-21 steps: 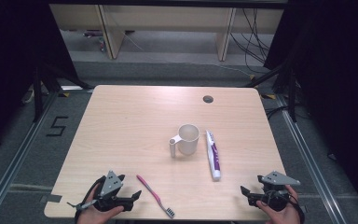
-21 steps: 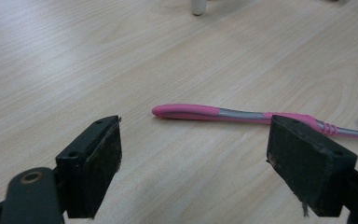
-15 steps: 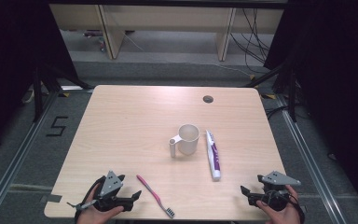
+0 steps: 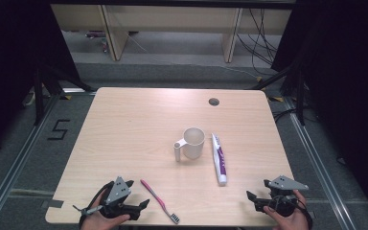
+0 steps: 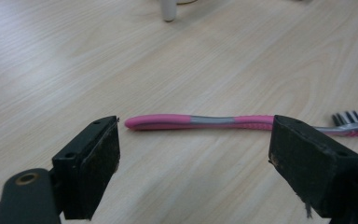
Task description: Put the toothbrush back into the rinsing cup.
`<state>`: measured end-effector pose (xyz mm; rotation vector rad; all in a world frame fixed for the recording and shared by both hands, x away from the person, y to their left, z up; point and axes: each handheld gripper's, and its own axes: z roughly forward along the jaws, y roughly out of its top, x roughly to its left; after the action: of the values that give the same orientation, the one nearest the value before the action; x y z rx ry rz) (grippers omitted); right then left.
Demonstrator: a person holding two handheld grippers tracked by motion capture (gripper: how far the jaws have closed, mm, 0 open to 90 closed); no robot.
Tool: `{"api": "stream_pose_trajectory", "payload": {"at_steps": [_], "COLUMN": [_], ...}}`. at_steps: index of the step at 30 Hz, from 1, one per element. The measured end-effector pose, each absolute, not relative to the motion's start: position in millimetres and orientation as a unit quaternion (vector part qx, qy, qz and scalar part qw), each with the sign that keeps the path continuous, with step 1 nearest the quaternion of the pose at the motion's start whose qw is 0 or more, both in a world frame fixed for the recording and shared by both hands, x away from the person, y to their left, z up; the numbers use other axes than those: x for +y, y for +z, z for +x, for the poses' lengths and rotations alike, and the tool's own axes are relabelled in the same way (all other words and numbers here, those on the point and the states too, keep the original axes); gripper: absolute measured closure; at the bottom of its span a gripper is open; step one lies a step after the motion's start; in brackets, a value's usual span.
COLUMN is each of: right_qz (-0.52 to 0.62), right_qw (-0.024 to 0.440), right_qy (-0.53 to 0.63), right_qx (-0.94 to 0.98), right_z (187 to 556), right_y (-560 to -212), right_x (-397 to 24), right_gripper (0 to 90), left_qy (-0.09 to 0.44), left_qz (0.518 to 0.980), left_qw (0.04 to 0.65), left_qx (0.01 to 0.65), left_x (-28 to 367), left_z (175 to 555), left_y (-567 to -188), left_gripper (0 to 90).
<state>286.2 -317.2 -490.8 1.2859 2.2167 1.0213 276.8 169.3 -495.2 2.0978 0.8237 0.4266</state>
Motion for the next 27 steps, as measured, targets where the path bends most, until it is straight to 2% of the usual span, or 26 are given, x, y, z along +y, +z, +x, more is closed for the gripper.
{"api": "stream_pose_trajectory", "payload": {"at_steps": [4, 7, 11, 20, 23, 27], "right_qz": [0.458, 0.474, 0.457, 0.454, 0.472, 0.469], "right_qw": [0.191, 0.171, 0.186, 0.184, 0.168, 0.172], "right_qy": [0.367, 0.368, 0.368, 0.369, 0.373, 0.369], "right_qx": [0.787, 0.781, 0.788, 0.79, 0.781, 0.784], "right_z": [286, 284, 286, 287, 285, 285], "right_y": [-490, -491, -491, -492, -492, -491], "right_x": [-318, -316, -317, -318, -316, -316], "right_gripper": [20.5, 20.7, 20.9, 21.2, 21.3, 21.5], "left_qy": [0.168, 0.17, 0.155, 0.137, 0.131, 0.126], "left_qz": [0.843, 0.856, 0.871, 0.907, 0.913, 0.92], "left_qw": [0.41, 0.401, 0.395, 0.355, 0.346, 0.336], "left_qx": [0.305, 0.277, 0.247, 0.181, 0.172, 0.159], "left_x": [164, 160, 151, 133, 129, 126], "left_z": [278, 279, 282, 295, 297, 301], "left_y": [-493, -489, -488, -486, -485, -483], "left_gripper": [16.3, 16.7, 20.4, 28.2, 29.1, 32.2]}}
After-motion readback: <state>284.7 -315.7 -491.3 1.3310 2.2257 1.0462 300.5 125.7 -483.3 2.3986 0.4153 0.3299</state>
